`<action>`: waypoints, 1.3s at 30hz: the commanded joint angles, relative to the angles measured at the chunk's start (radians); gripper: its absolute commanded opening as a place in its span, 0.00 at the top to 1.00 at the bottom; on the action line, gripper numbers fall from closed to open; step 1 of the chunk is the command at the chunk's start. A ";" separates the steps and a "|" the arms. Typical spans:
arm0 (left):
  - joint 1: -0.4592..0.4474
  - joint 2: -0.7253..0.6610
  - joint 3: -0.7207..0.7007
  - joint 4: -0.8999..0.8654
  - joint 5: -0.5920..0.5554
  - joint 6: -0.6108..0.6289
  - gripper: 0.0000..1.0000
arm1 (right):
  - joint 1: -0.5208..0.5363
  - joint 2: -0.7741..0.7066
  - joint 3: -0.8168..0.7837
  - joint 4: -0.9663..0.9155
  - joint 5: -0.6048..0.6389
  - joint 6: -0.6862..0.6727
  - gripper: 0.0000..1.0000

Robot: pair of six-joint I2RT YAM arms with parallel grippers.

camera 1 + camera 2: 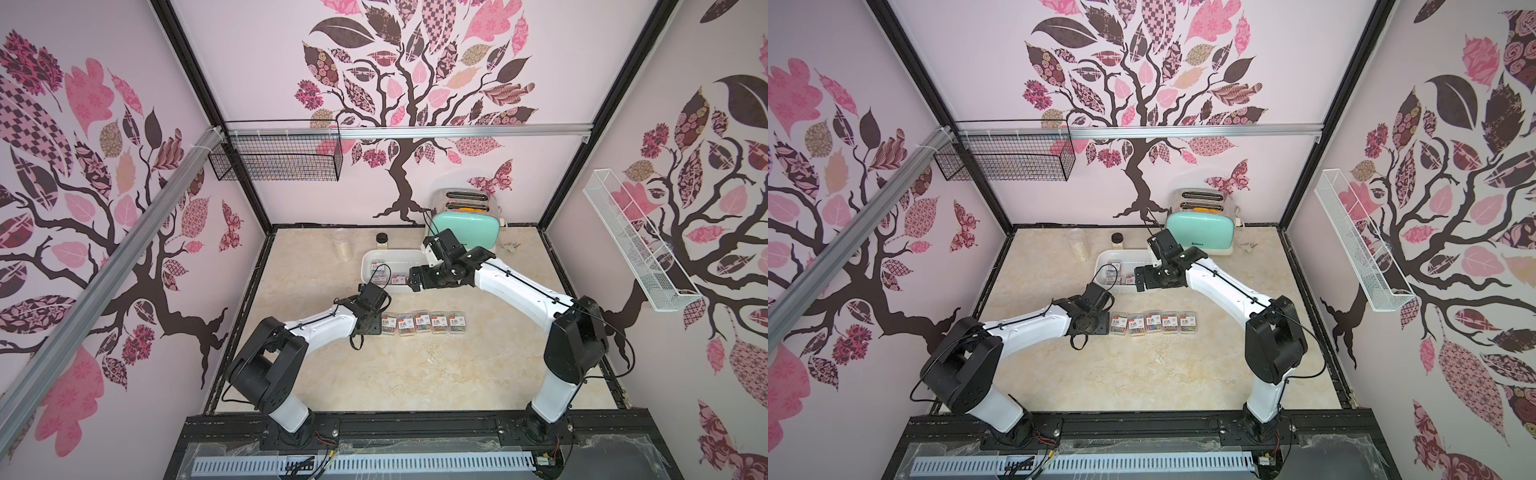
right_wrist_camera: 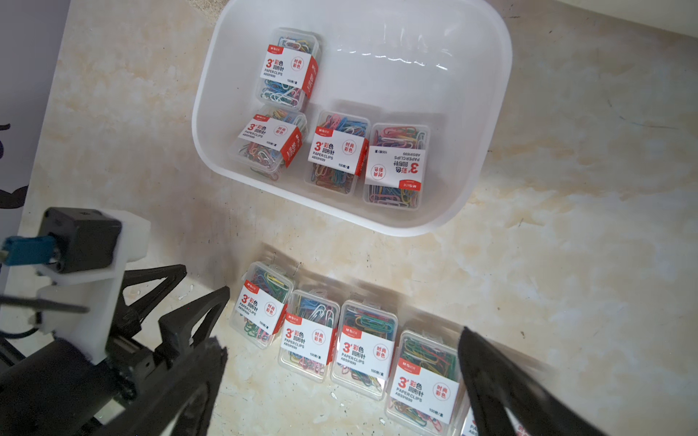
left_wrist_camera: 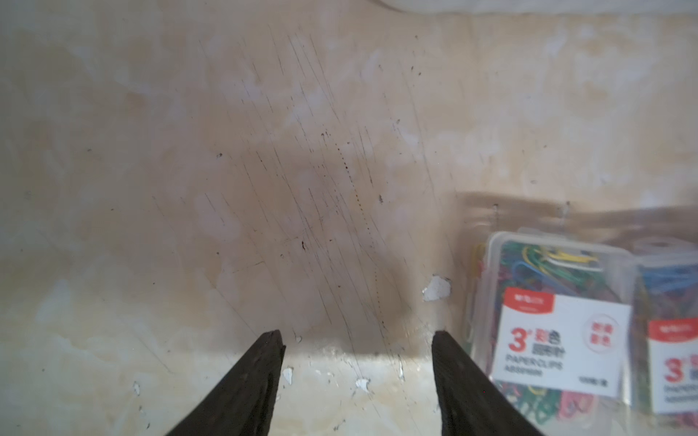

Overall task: Take the paper clips out of the storage box
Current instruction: Adjust the boxed paper clips at the center of the board.

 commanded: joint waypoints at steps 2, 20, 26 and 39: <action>0.010 0.038 0.042 0.045 0.021 0.025 0.31 | 0.005 0.019 0.035 0.001 0.015 -0.001 0.01; -0.006 0.030 0.008 0.092 0.062 0.009 0.31 | 0.005 0.005 0.012 0.007 0.015 -0.011 0.01; -0.005 -0.042 0.011 0.042 0.038 0.001 0.29 | 0.006 0.018 0.022 0.006 0.021 -0.012 0.01; -0.005 -0.306 0.071 -0.147 0.001 -0.004 0.14 | 0.022 0.116 0.136 0.020 0.029 -0.017 0.28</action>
